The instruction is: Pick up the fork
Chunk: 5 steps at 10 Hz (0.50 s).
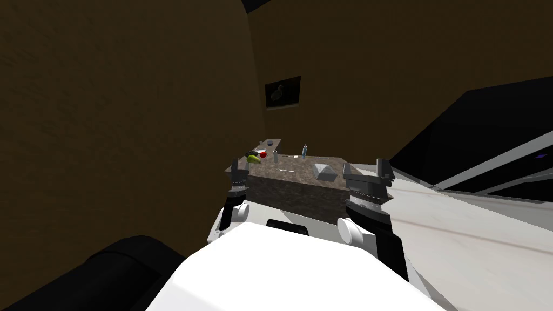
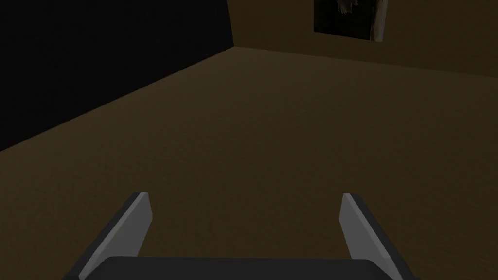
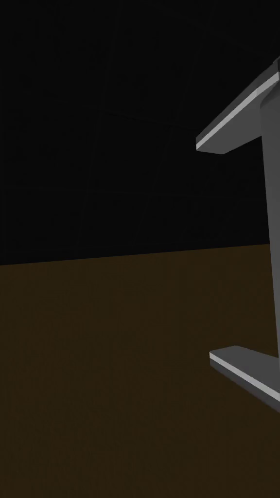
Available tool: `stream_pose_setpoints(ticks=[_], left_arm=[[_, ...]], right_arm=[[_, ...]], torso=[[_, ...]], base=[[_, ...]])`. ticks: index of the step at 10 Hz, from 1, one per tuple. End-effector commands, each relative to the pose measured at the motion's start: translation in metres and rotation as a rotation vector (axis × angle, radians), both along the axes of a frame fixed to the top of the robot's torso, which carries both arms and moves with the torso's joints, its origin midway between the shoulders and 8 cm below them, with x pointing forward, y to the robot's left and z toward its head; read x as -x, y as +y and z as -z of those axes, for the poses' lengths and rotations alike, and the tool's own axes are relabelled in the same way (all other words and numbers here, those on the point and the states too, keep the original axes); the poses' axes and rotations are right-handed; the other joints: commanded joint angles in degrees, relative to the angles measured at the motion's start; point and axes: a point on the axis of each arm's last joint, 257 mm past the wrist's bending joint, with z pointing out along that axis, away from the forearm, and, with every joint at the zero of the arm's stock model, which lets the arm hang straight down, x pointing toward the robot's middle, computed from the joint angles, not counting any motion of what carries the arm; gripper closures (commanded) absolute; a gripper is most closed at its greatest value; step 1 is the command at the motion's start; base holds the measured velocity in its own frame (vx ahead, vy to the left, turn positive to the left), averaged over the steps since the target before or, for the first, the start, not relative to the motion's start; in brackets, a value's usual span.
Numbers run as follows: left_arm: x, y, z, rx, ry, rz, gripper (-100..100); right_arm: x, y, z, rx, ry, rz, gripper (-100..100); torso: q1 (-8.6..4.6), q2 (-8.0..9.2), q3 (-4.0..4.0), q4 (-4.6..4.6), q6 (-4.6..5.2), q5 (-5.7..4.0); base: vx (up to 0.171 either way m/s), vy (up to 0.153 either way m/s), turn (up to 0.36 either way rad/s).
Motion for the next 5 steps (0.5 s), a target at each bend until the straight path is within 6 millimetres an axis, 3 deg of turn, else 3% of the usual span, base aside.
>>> stream_pose_setpoints(ticks=[1, 5], left_arm=[[-0.012, -0.009, 0.0, -0.016, 0.014, 0.038, -100], [-0.052, -0.032, 0.004, -0.027, 0.073, 0.125, -100]], right_arm=[[0.0, 0.0, 0.0, 0.0, 0.0, 0.0, 0], [0.0, 0.0, 0.0, 0.0, 0.0, 0.0, 0]], torso=[[0.0, 0.0, 0.0, 0.0, 0.0, 0.0], [-0.12, 0.07, 0.04, 0.02, 0.01, -0.03]], base=[[-0.019, -0.006, 0.028], [-0.028, -0.03, 0.033]])
